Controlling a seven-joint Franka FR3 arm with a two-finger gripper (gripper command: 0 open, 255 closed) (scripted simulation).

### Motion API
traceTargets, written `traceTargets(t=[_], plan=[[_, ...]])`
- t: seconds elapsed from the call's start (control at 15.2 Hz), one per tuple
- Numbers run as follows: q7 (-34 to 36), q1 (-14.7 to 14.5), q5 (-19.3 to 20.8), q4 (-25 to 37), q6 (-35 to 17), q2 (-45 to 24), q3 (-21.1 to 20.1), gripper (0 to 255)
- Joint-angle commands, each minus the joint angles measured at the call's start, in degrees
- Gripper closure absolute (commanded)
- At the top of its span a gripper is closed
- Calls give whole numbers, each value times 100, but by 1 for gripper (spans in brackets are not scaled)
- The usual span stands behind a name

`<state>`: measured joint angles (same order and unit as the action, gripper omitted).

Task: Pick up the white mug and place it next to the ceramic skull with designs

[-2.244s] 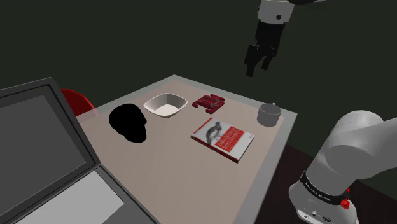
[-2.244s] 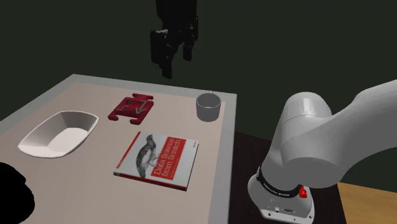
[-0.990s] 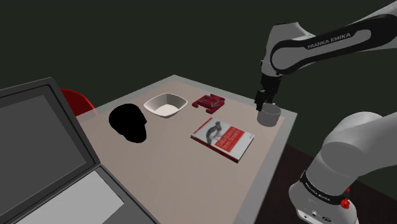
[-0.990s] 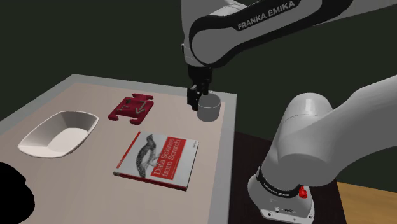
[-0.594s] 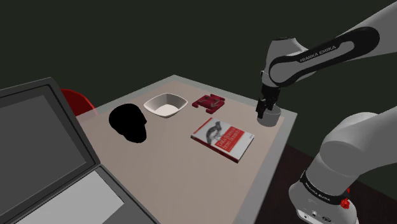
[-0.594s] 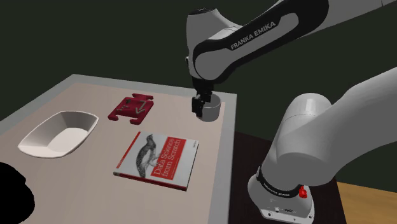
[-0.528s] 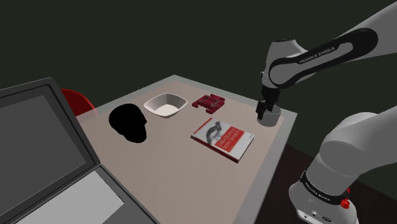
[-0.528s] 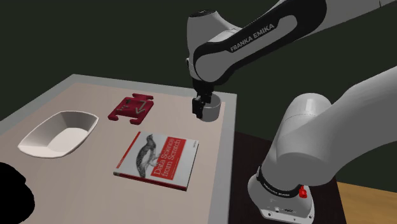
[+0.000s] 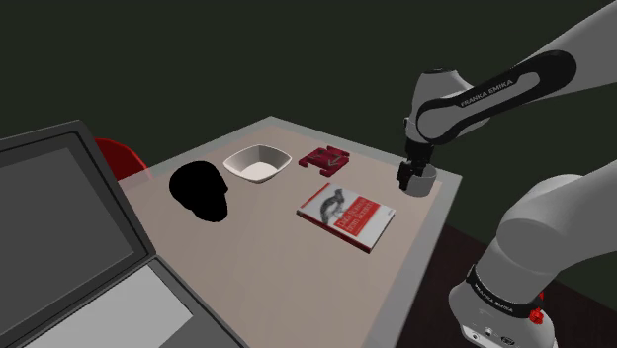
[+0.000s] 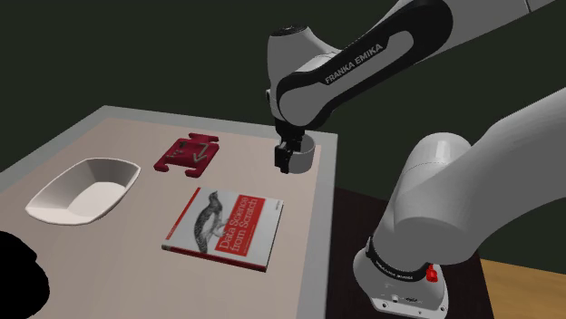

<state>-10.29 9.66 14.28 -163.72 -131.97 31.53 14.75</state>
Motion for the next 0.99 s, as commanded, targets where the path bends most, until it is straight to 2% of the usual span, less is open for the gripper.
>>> traceTargets(t=[0.0, 0.13, 0.2, 0.79, 0.92], plan=[[0, 0, 0, -1, -3, -1, 0, 0], [0, 0, 0, -1, -1, -1, 0, 0], [0, 0, 0, -1, -1, -1, 0, 255], [0, 0, 0, -1, -3, -1, 0, 255], [-12, -4, -25, 78, 213, 137, -26, 255]])
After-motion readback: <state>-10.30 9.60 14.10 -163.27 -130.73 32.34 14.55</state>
